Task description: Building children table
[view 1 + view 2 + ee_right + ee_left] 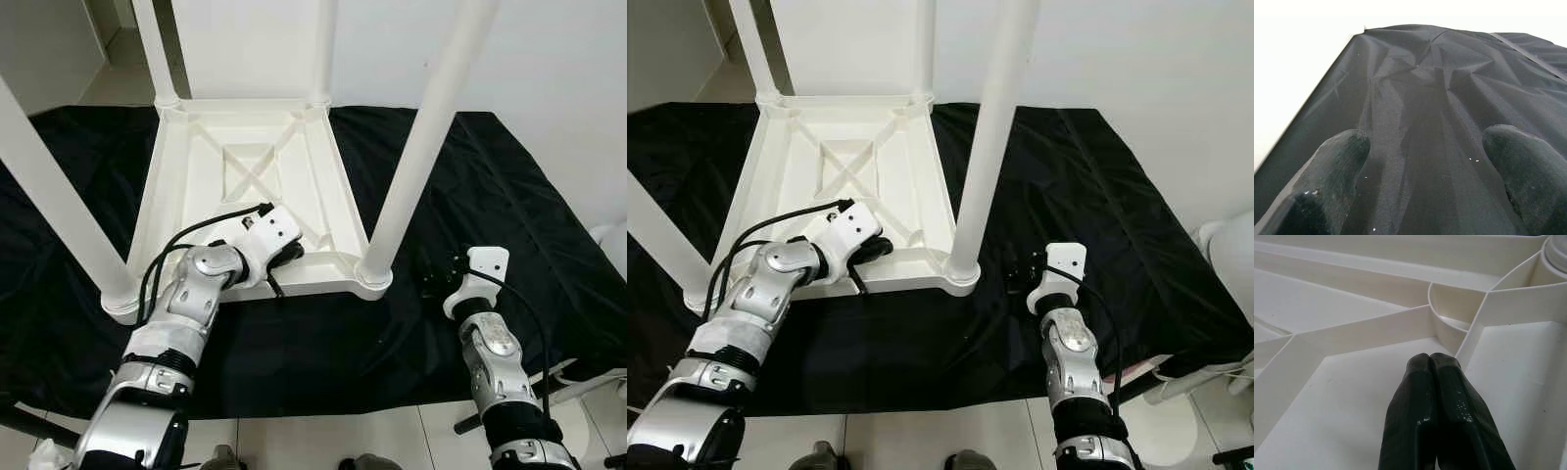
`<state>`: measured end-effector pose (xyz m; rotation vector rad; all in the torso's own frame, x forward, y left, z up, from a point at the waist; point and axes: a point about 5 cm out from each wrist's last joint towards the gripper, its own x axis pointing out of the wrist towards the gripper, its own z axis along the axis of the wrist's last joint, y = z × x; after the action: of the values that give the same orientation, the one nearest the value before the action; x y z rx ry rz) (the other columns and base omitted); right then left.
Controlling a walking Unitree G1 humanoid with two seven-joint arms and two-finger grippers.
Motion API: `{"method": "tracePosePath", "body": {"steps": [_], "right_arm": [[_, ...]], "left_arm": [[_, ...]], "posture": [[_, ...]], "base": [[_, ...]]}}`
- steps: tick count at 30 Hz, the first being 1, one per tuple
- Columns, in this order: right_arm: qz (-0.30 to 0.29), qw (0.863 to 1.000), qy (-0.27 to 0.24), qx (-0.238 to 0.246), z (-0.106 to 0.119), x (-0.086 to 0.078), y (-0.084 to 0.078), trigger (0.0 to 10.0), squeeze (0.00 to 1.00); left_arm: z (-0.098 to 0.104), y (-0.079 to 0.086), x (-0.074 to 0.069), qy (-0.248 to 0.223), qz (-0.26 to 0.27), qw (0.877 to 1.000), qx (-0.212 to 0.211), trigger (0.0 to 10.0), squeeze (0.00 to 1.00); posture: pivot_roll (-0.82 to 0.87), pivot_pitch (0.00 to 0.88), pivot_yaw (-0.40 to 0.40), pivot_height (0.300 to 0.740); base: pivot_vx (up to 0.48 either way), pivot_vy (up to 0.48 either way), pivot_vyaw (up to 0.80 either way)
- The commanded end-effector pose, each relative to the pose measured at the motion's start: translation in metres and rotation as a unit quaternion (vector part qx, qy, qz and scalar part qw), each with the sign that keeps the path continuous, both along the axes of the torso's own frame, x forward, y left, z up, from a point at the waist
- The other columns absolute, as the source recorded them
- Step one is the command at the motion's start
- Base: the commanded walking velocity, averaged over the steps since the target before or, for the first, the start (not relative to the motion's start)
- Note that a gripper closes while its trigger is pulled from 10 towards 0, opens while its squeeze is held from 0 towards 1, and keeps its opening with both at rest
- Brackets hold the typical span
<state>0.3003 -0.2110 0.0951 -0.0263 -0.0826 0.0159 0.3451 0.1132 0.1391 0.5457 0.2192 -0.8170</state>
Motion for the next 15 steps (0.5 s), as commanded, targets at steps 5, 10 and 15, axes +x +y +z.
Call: {"method": "tracePosePath", "body": {"steps": [5, 10, 15], "right_arm": [[0.000, 1.000, 0.009, 0.007, -0.004, 0.001, 0.002, 10.0, 0.00], [-0.001, 1.000, 0.010, 0.006, -0.004, 0.000, 0.002, 10.0, 0.00], [-0.006, 1.000, 0.011, 0.008, -0.007, -0.005, -0.001, 10.0, 0.00]], "left_arm": [[0.002, 0.023, 0.008, -0.022, 0.097, 0.995, 0.001, 10.0, 0.13], [0.007, 0.004, 0.004, 0.000, 0.062, 0.997, -0.047, 10.0, 1.00], [0.013, -0.007, 0.001, 0.016, 0.034, 0.995, -0.096, 10.0, 1.00]], "posture": [[0.05, 0.027, -0.012, 0.740], [0.04, 0.029, -0.008, 0.740], [0.03, 0.030, -0.003, 0.740]], "base": [[0.000, 0.000, 0.00], [0.000, 0.000, 0.00], [0.000, 0.000, 0.00]]}}
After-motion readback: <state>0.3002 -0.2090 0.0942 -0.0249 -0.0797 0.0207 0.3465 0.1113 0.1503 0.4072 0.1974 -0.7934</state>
